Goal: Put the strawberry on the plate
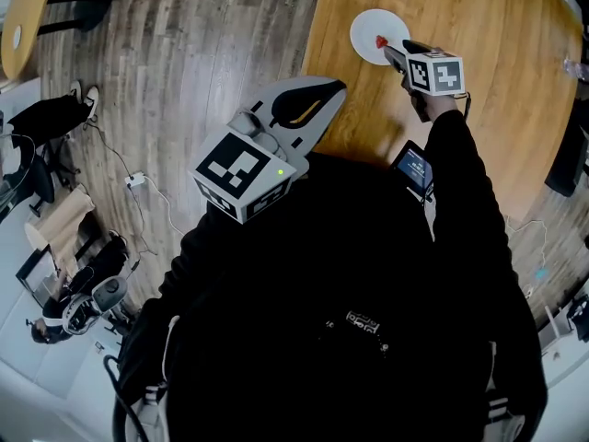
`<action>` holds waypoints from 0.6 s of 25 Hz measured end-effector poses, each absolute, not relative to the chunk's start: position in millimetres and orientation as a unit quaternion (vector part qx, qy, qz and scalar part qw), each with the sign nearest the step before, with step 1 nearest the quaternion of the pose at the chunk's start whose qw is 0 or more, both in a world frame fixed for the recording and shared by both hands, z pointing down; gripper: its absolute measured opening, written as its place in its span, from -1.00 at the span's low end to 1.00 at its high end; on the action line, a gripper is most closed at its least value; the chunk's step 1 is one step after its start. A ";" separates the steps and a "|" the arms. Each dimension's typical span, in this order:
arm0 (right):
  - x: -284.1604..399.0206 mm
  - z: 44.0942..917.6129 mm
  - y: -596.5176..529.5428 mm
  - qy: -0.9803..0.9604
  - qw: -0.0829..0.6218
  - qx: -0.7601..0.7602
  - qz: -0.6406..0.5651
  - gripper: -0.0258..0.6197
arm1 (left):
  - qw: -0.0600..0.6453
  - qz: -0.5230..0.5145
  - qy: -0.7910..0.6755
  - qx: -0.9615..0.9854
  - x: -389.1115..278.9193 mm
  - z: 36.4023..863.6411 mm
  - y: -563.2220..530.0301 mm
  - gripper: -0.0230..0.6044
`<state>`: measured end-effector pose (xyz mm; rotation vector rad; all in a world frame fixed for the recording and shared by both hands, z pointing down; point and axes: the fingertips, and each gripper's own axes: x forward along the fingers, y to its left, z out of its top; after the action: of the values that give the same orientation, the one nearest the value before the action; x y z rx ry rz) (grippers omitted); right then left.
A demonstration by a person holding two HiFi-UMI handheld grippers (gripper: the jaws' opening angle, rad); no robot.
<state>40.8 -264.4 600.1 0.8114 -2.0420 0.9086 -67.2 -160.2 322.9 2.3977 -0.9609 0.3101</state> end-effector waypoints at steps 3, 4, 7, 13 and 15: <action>48.8 565.2 -263.9 -0.823 0.334 0.320 0.330 -0.27 | 0.256 0.106 -0.354 0.893 -60.5 323.4 -158.2 -0.92; 52.9 547.4 -264.9 -0.835 0.316 0.319 0.318 -0.27 | 0.252 0.104 -0.351 0.896 -56.0 321.6 -159.7 -0.92; 63.6 481.3 -272.4 -0.882 0.256 0.306 0.251 -0.45 | 0.237 0.103 -0.343 0.903 -39.8 313.8 -172.2 -0.92; 78.8 349.1 -249.3 -0.930 0.124 0.296 0.177 -0.86 | 0.199 0.110 -0.328 0.917 -15.2 297.4 -179.4 -0.92; 96.5 311.0 -226.9 -0.941 0.093 0.287 0.152 -0.86 | 0.190 0.107 -0.319 0.922 8.9 285.7 -174.6 -0.92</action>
<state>96.5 -226.9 311.0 0.8515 -2.7947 0.4509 8.9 -174.6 285.7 2.5911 -0.8971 0.3001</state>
